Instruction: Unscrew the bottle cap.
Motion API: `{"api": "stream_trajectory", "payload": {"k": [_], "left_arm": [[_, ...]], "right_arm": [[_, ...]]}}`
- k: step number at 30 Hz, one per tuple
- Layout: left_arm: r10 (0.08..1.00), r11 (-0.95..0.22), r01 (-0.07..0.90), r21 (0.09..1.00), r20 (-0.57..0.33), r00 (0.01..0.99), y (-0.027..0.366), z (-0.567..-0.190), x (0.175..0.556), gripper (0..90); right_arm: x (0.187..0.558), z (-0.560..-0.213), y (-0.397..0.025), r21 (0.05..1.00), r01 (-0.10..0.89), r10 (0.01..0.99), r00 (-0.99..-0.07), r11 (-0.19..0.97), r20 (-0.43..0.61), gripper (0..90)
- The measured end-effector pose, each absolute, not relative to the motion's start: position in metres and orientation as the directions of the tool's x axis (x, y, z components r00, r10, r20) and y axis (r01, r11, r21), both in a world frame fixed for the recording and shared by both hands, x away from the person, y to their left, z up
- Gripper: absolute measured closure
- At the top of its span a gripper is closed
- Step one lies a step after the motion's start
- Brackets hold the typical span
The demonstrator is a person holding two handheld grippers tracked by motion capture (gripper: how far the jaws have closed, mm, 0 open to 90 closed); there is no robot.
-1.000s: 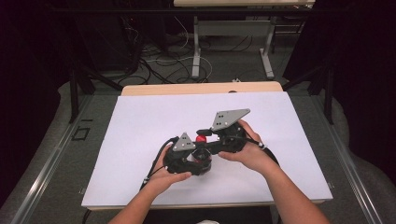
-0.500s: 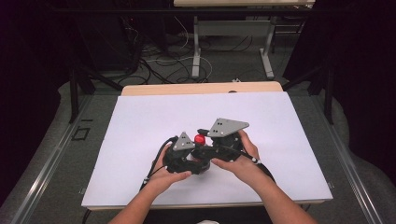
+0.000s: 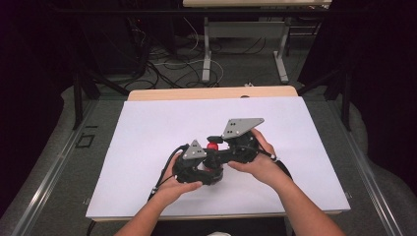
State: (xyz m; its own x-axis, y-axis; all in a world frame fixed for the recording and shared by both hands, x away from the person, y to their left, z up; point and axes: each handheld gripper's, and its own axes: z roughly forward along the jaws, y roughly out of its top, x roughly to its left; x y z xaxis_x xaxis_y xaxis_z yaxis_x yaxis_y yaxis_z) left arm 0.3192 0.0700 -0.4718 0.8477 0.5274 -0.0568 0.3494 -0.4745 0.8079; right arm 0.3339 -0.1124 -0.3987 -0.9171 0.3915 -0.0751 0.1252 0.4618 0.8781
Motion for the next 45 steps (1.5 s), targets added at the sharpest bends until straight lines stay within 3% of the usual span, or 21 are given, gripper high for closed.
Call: {"api": "stream_trajectory", "payload": {"k": [5,7,11,16,27,34,38,41,45], "left_arm": [[0.526,-0.482,0.343,0.806,-0.047,0.849,0.070,-0.471,0.319,30.3],[0.529,-0.472,0.351,0.809,-0.059,0.846,0.070,-0.472,0.319,30.3],[0.537,-0.466,0.358,0.809,-0.063,0.841,0.071,-0.471,0.319,30.3],[0.541,-0.467,0.356,0.810,-0.057,0.839,0.072,-0.471,0.320,30.2],[0.533,-0.470,0.346,0.812,-0.052,0.844,0.070,-0.471,0.319,30.2],[0.511,-0.479,0.343,0.808,-0.061,0.857,0.070,-0.469,0.318,30.2],[0.513,-0.491,0.346,0.800,-0.056,0.857,0.070,-0.469,0.317,30.2],[0.527,-0.471,0.346,0.811,-0.056,0.848,0.070,-0.470,0.318,30.2],[0.534,-0.468,0.356,0.809,-0.061,0.843,0.071,-0.470,0.318,30.2]], "right_arm": [[0.333,-0.398,-0.112,0.877,0.124,0.386,-0.919,0.464,-0.075,59.8],[0.330,-0.399,-0.111,0.878,0.132,0.402,-0.913,0.461,-0.074,52.1],[0.321,-0.399,-0.108,0.880,0.130,0.458,-0.883,0.457,-0.108,49.0],[0.315,-0.403,-0.104,0.878,0.157,0.511,-0.853,0.453,-0.111,49.9],[0.320,-0.403,-0.100,0.870,0.122,0.480,-0.865,0.478,-0.143,59.6],[0.331,-0.399,-0.110,0.873,0.158,0.418,-0.907,0.462,-0.057,60.6],[0.332,-0.400,-0.110,0.878,0.133,0.396,-0.915,0.460,-0.070,60.1],[0.328,-0.401,-0.107,0.884,0.130,0.417,-0.905,0.449,-0.079,50.1],[0.320,-0.400,-0.106,0.870,0.122,0.450,-0.884,0.477,-0.123,50.1]]}}
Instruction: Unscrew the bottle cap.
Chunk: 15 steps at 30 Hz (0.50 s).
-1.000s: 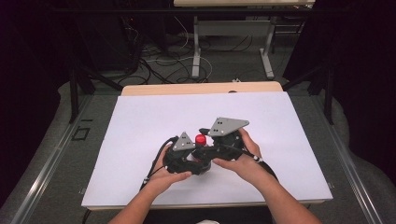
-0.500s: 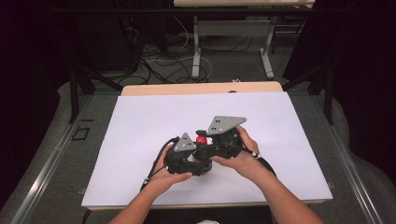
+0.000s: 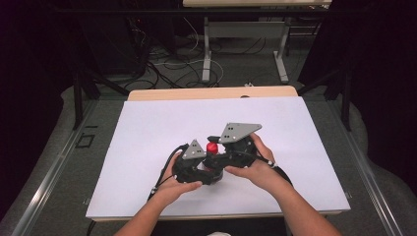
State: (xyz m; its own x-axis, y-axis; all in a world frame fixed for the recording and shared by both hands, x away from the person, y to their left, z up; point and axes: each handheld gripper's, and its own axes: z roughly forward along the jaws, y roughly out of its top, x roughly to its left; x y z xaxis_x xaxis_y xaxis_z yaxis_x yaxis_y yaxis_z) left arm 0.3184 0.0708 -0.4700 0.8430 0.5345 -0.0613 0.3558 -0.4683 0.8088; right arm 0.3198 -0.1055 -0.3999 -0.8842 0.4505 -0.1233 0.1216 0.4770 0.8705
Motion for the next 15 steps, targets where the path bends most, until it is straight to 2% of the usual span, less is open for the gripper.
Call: {"api": "stream_trajectory", "payload": {"k": [6,11,15], "left_arm": [[0.540,-0.467,0.365,0.806,-0.067,0.839,0.0713,-0.4701,0.3198,30.2],[0.535,-0.474,0.352,0.807,-0.054,0.843,0.0701,-0.4718,0.3196,30.2],[0.527,-0.475,0.346,0.809,-0.053,0.848,0.0690,-0.4714,0.3186,30.2]], "right_arm": [[0.3147,-0.4023,-0.1013,0.861,0.181,0.534,-0.837,0.475,-0.119,53.7],[0.3144,-0.4071,-0.0980,0.876,0.183,0.548,-0.830,0.447,-0.107,54.8],[0.3181,-0.4060,-0.0990,0.873,0.185,0.534,-0.840,0.452,-0.098,59.6]]}}
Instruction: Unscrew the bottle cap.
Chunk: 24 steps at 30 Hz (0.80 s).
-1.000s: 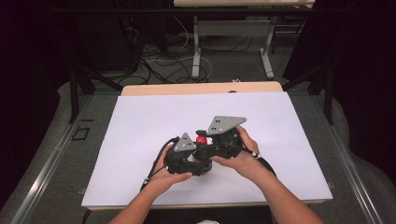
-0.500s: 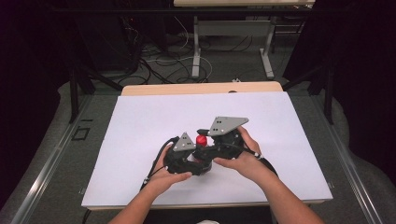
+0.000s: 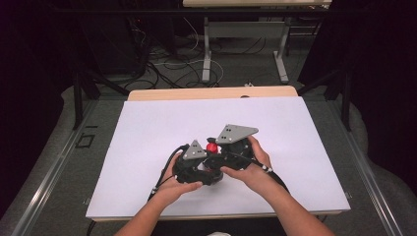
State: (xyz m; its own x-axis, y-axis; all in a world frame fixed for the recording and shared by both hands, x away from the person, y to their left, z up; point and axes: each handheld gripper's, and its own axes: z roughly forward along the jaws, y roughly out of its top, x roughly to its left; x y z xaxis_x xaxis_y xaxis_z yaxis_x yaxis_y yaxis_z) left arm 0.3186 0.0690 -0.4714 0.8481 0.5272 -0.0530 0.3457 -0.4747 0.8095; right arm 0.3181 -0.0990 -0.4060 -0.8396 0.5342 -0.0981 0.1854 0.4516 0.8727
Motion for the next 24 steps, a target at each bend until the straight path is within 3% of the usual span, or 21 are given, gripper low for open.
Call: {"api": "stream_trajectory", "payload": {"k": [15,18,24], "left_arm": [[0.524,-0.475,0.351,0.807,-0.061,0.849,0.071,-0.470,0.318,30.2],[0.522,-0.478,0.352,0.805,-0.062,0.851,0.073,-0.469,0.320,30.2],[0.541,-0.463,0.361,0.810,-0.065,0.839,0.073,-0.469,0.320,30.2]], "right_arm": [[0.330,-0.402,-0.105,0.875,0.175,0.445,-0.894,0.452,-0.052,59.7],[0.328,-0.401,-0.106,0.883,0.153,0.463,-0.882,0.444,-0.080,51.3],[0.316,-0.398,-0.107,0.884,0.180,0.522,-0.849,0.433,-0.083,50.9]]}}
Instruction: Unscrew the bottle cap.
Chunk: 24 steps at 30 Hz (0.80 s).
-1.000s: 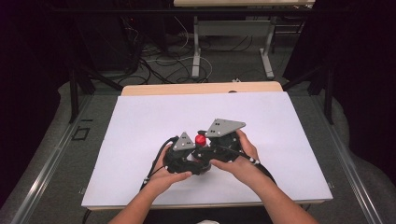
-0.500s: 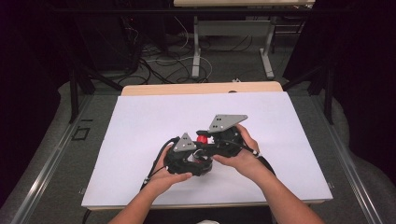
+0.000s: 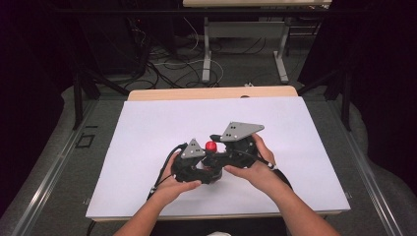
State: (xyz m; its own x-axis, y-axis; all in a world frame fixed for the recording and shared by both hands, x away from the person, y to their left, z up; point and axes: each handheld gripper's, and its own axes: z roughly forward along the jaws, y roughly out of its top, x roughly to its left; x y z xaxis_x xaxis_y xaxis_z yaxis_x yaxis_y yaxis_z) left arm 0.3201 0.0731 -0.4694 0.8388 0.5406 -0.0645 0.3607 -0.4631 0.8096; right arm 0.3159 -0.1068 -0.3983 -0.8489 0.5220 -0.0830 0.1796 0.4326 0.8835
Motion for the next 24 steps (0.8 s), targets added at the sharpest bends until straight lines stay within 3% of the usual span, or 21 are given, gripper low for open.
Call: {"api": "stream_trajectory", "payload": {"k": [7,12,24], "left_arm": [[0.533,-0.474,0.355,0.806,-0.058,0.844,0.072,-0.471,0.321,30.2],[0.537,-0.467,0.356,0.809,-0.061,0.841,0.072,-0.472,0.321,30.2],[0.488,-0.489,0.330,0.807,-0.060,0.871,0.072,-0.469,0.319,30.2]], "right_arm": [[0.315,-0.402,-0.102,0.882,0.186,0.531,-0.843,0.434,-0.084,53.2],[0.323,-0.403,-0.100,0.878,0.178,0.516,-0.852,0.444,-0.088,60.3],[0.340,-0.394,-0.111,0.850,0.125,0.313,-0.948,0.512,-0.049,61.0]]}}
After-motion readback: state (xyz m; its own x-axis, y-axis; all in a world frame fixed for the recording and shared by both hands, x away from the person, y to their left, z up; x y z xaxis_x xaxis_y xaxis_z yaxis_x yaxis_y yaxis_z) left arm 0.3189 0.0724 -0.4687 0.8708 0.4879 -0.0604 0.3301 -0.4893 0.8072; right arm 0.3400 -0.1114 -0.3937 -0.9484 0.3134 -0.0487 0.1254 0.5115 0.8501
